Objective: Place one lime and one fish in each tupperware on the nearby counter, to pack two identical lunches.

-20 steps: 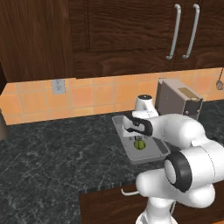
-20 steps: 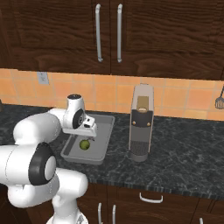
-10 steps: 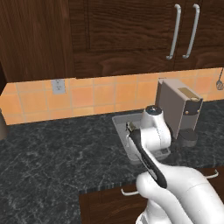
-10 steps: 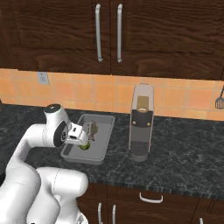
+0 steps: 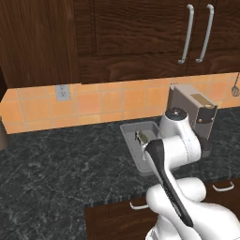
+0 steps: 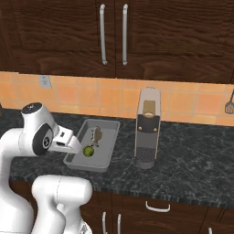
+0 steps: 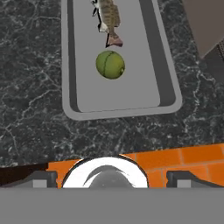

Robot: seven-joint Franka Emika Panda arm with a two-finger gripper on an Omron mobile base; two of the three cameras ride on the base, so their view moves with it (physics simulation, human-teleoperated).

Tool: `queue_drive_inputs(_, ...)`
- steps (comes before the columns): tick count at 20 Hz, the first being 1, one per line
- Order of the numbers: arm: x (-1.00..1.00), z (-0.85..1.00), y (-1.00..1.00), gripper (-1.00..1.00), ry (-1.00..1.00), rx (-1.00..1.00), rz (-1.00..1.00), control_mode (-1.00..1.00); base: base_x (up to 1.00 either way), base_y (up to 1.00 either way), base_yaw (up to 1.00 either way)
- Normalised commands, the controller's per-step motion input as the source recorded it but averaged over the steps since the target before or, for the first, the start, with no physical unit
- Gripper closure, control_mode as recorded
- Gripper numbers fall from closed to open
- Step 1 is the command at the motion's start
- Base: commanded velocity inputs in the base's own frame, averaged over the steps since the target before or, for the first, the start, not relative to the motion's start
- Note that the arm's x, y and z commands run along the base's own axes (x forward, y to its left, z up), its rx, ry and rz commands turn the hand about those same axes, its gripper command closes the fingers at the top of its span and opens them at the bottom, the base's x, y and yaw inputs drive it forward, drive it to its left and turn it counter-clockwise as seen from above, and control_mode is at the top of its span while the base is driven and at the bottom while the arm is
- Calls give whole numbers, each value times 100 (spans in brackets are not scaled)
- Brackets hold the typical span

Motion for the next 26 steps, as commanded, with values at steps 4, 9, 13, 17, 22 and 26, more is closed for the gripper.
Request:
queue_drive_inputs(4,-84,-12,-23,-100,-14,4,0,-100,0,0,0)
queue_drive_inputs(9,-52,-34,-20,-100,-5,10,1,-100,0,0,0)
queue_drive_inputs(13,-26,-26,-4,-100,0,4,1,-100,0,0,0)
queue_drive_inputs(17,0,-23,0,-100,0,0,0,-100,0,0,0)
queue_drive_inputs(22,0,0,0,-100,0,0,0,-100,0,0,0)
queue_drive_inputs(26,0,0,0,-100,0,0,0,-100,0,0,0)
